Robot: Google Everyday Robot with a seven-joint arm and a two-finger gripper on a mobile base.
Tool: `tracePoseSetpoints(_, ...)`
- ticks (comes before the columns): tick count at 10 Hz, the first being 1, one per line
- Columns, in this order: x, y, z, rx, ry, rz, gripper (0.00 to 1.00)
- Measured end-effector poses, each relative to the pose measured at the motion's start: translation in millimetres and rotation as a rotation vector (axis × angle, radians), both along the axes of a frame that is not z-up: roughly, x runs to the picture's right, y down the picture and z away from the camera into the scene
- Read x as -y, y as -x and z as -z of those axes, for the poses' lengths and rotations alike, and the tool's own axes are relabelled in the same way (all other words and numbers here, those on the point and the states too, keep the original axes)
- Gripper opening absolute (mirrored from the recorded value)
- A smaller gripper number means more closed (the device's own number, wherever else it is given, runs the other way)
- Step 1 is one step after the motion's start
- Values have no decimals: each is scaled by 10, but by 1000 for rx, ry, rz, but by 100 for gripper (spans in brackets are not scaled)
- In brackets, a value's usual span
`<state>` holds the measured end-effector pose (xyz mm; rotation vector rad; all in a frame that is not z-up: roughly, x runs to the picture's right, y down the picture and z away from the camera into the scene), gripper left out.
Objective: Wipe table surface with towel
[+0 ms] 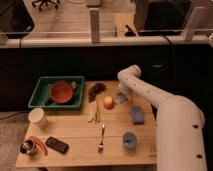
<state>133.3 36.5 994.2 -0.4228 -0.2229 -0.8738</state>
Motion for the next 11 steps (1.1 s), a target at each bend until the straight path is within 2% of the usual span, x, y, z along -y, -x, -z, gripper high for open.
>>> tracePoseSetpoints(1, -25, 27, -64, 0, 4, 6, 45)
tracePoseSetpoints(3, -28, -16, -20, -5, 9, 7, 23)
tracePoseSetpoints(5, -12, -32, 17, -7, 9, 6, 6)
tracePoseSetpoints(6, -20, -24, 31, -6, 12, 7, 1)
tracePoseSetpoints(11, -45, 13, -13, 14, 20, 17, 0)
